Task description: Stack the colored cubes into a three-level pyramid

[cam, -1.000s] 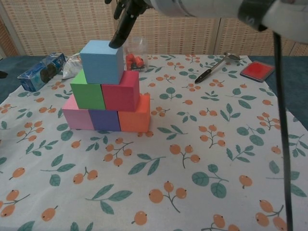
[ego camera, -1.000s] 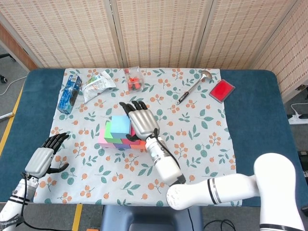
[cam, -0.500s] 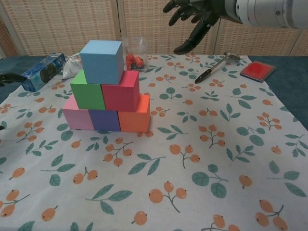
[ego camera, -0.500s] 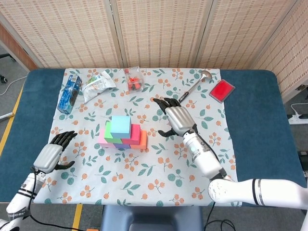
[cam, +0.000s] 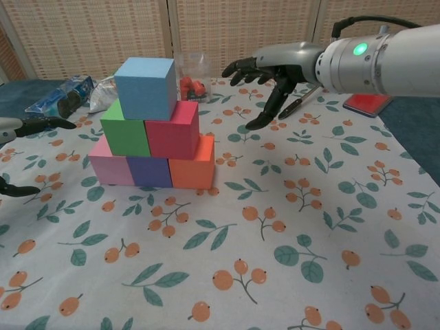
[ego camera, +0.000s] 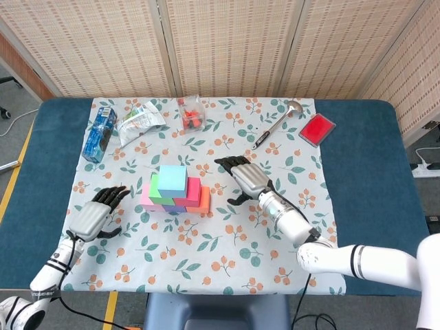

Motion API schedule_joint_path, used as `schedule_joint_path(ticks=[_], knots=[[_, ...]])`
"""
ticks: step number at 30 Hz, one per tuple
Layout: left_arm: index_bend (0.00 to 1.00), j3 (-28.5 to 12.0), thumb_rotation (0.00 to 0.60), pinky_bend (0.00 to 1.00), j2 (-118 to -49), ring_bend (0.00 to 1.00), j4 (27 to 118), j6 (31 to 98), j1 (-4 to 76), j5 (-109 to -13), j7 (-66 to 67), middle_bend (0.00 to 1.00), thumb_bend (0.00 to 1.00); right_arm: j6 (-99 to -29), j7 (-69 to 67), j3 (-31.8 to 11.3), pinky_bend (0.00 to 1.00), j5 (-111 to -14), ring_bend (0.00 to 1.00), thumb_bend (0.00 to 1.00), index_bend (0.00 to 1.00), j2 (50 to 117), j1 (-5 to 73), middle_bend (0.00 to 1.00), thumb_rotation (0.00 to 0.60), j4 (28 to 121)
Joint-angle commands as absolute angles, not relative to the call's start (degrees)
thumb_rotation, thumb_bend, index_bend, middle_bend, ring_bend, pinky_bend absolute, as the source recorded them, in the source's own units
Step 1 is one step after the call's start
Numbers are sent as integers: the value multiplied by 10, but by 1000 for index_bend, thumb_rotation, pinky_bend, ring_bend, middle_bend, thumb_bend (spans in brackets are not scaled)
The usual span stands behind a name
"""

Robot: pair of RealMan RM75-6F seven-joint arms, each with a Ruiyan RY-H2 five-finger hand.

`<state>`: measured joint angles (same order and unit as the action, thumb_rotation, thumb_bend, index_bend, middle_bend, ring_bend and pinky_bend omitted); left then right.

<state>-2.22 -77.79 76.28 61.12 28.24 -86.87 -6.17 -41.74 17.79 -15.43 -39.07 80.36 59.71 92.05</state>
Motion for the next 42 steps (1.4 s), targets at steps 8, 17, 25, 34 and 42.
schedule_joint_path(ticks=[8, 17, 25, 34, 42], knots=[[34, -28, 600, 48, -800, 0, 747, 590, 309, -864, -46, 0, 246, -401, 140, -177, 4, -373, 0, 52, 0, 909, 650, 56, 600, 780], [34, -23, 600, 42, -812, 0, 740, 584, 322, -873, -40, 0, 247, -388, 117, -183, 4, -384, 0, 52, 0, 940, 660, 56, 600, 734], [34, -20, 600, 43, -818, 0, 741, 578, 334, -875, -33, 0, 246, -383, 107, -183, 4, -391, 0, 52, 0, 957, 665, 56, 600, 708], [34, -17, 600, 42, -817, 0, 745, 576, 339, -871, -26, 0, 247, -387, 102, -185, 4, -396, 0, 52, 0, 961, 665, 56, 600, 706], [34, -18, 600, 42, -820, 0, 745, 569, 346, -866, -23, 0, 247, -392, 103, -186, 4, -394, 0, 52, 0, 965, 666, 56, 600, 704]])
